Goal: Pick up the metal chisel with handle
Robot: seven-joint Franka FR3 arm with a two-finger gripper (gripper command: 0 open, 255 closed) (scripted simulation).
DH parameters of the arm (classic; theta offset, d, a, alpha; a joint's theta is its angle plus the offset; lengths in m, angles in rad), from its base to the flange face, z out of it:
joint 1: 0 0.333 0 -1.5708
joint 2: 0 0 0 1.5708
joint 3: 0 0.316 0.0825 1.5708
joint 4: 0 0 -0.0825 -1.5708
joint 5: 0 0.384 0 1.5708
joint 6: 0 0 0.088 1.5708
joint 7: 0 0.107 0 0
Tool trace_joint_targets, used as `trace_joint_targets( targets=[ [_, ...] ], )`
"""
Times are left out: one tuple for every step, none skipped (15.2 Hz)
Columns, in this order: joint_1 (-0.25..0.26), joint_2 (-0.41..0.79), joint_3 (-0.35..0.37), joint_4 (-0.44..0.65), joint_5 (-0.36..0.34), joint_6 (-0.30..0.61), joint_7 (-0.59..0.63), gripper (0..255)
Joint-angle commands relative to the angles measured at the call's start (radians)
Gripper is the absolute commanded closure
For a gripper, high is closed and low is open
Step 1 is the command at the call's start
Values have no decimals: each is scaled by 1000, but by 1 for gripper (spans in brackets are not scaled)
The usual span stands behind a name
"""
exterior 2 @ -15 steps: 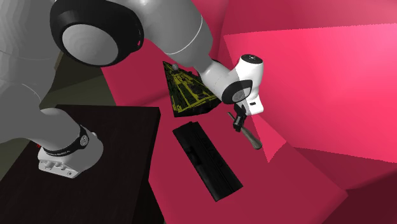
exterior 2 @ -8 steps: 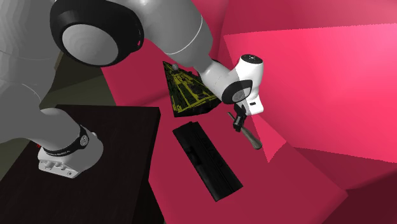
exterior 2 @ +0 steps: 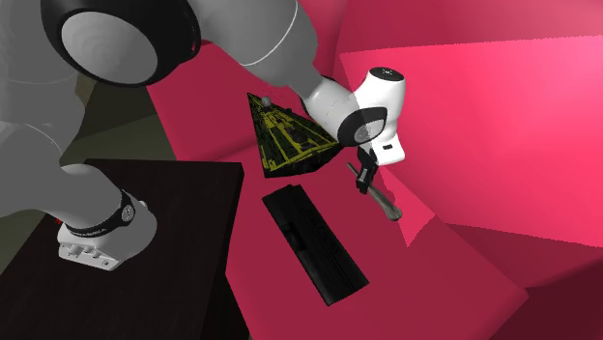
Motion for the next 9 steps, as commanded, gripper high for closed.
trace_joint_targets(
  targets=[
    [-5,-22,7,-6,7,-16,-6,255],
    [-7,-33,10,-8,11,-24,-9,255],
    [-10,-43,13,-11,15,-32,-13,255],
    [-12,-53,16,-13,18,-40,-16,255],
    [-14,-63,20,-14,22,-49,-19,255],
    [-16,-73,23,-16,26,-57,-22,255],
    [-18,-83,26,-17,30,-66,-25,255],
    [-19,-85,26,-17,30,-67,-26,255],
    [-19,-85,26,-17,30,-67,-26,255]
  ],
)
